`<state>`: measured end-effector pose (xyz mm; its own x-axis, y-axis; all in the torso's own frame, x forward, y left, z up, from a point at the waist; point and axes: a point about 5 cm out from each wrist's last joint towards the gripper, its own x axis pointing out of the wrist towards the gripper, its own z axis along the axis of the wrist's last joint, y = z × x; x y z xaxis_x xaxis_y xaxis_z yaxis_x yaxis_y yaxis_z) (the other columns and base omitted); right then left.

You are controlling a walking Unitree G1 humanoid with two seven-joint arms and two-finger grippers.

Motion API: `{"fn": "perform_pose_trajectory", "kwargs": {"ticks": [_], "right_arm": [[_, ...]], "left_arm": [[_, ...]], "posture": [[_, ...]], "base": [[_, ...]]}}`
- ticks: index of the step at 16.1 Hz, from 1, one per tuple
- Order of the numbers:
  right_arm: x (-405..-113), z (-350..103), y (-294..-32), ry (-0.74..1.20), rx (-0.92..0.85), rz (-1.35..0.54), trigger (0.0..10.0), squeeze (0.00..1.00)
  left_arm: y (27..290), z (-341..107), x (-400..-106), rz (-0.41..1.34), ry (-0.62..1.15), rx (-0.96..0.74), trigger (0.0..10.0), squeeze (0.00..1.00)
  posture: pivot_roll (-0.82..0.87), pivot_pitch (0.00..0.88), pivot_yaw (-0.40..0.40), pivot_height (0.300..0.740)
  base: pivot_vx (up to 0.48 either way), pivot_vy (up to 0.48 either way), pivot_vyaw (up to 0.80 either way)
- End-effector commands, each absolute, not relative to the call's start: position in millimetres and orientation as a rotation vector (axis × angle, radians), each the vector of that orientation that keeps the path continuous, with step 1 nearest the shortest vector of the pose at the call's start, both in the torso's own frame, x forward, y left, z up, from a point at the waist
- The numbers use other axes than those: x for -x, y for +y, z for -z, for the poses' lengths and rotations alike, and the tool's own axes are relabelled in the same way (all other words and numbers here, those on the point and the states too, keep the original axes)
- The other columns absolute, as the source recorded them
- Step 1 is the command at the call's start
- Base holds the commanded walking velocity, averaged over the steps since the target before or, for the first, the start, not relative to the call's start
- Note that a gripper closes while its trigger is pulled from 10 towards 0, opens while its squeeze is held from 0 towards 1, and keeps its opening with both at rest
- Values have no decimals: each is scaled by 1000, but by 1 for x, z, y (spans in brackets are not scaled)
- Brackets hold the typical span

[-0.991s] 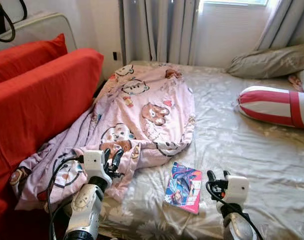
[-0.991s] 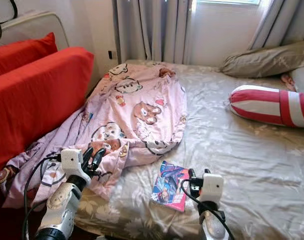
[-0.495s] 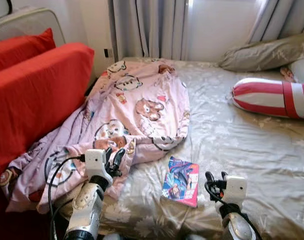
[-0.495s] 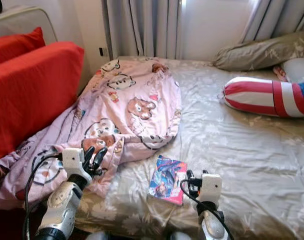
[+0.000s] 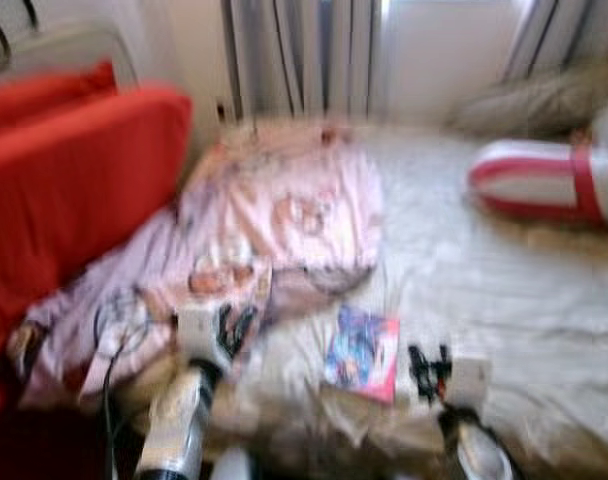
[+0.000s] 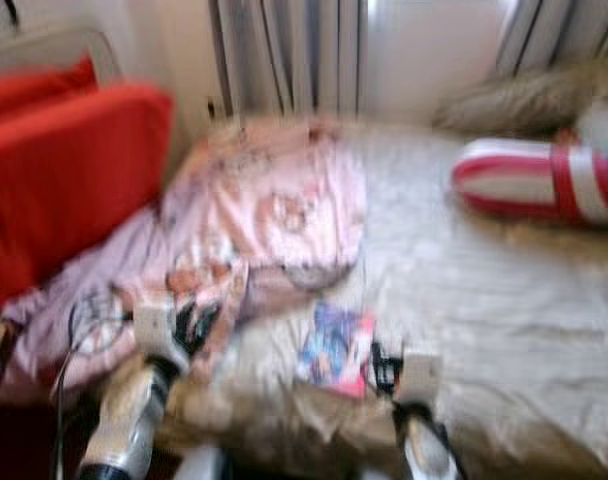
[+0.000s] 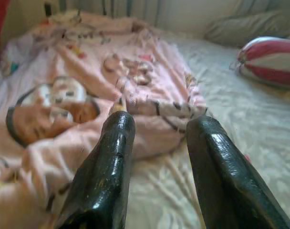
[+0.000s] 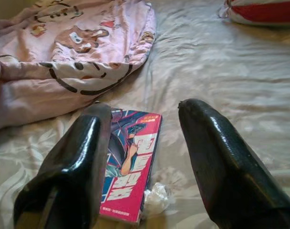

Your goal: Clean up the room

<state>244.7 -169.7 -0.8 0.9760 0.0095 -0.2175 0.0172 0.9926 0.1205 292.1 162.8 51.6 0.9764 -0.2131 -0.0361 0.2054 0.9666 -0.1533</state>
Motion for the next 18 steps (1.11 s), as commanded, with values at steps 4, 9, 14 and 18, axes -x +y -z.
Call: {"fn": "perform_pose_trajectory", "kwargs": {"ticks": [4,9,14,18], "right_arm": [[-246,1,-169,221,-132,-1,10000,0],[-242,7,-167,253,-121,-27,10000,0],[-239,12,-169,272,-140,1,10000,0],[-239,14,-171,299,-153,24,10000,0]], "left_arm": [[163,-56,-295,233,48,145,10000,0],[165,-55,-293,229,60,136,10000,0],[164,-54,-293,235,64,135,10000,0],[162,-56,-293,239,49,131,10000,0]], "posture": [[-37,0,-8,642],[-31,0,-7,642],[-31,0,-6,642],[-32,0,-7,642]], "base": [[0,0,0],[48,0,0],[254,0,0],[130,0,0]]}}
